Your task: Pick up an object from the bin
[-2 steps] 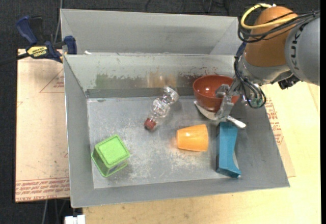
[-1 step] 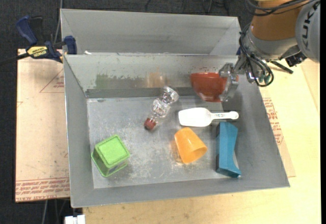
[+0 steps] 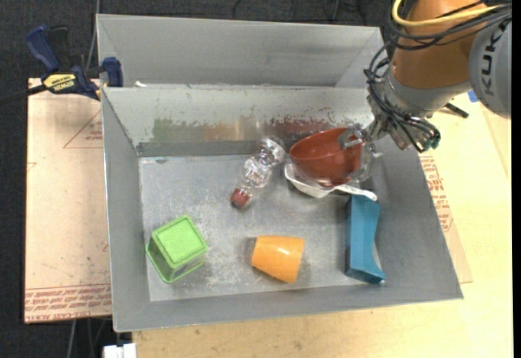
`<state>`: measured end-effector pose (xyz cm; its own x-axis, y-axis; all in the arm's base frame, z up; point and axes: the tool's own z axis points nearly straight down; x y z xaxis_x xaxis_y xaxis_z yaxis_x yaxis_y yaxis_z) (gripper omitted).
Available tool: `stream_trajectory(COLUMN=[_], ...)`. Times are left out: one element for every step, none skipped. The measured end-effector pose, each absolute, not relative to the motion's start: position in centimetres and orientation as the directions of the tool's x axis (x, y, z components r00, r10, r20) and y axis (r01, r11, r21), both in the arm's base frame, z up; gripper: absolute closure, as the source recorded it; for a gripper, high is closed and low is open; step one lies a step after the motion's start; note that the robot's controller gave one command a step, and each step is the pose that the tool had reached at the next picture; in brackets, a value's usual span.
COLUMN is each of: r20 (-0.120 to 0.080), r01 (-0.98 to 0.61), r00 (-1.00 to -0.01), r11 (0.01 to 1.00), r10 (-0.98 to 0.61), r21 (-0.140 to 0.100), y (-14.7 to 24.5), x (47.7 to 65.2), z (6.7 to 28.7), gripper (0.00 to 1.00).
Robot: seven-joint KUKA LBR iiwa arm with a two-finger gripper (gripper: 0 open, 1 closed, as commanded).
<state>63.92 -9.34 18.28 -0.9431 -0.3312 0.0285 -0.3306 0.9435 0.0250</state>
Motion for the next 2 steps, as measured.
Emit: stream_trajectory(r20=[0.010,0.002], r01=[-0.643,-0.656], r00=[-0.765,-0.755], r11=[0.765,0.754], r10=[-0.644,-0.656], r21=[0.029,0.023], y=[-13.6,-11.3], x=[64.5,63.2], z=[8.7,25.1], gripper=[1.00,1.00])
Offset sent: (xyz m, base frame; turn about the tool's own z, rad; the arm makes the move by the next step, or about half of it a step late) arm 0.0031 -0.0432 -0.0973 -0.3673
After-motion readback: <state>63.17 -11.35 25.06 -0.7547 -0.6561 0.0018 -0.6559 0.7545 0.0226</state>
